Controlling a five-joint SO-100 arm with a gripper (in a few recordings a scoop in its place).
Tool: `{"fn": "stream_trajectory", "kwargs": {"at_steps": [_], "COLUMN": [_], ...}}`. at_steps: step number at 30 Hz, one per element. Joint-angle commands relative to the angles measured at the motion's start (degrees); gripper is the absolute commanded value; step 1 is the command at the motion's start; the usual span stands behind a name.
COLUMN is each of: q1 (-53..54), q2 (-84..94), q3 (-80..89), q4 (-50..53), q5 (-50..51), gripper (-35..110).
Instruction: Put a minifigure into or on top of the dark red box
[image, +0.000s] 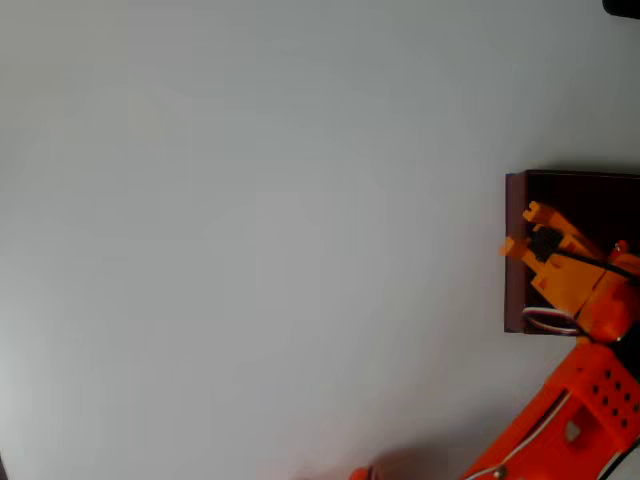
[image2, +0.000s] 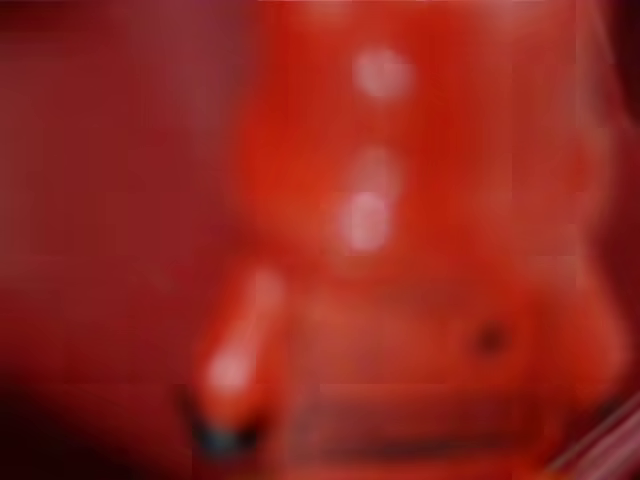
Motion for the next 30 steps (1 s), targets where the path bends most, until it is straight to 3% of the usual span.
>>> {"fn": "stream_trajectory", "kwargs": {"at_steps": [1,7,16,21,26,30], "q1": [2.8,2.7,-2.7,-15.8,-34.9,-52.6], "q2": [-6.3,-7.7,0.7,16.9,31.5,49.3], "q3": [-13.4,-16.8,-13.0,-6.1,-4.3,9.8], "q4": [7.5,11.1,17.0,21.0,32.1,28.2], "q5": [-3.3,-3.1,-3.6,-6.6,-6.5,-1.1], "gripper": [4,12,6,4,0,0]}}
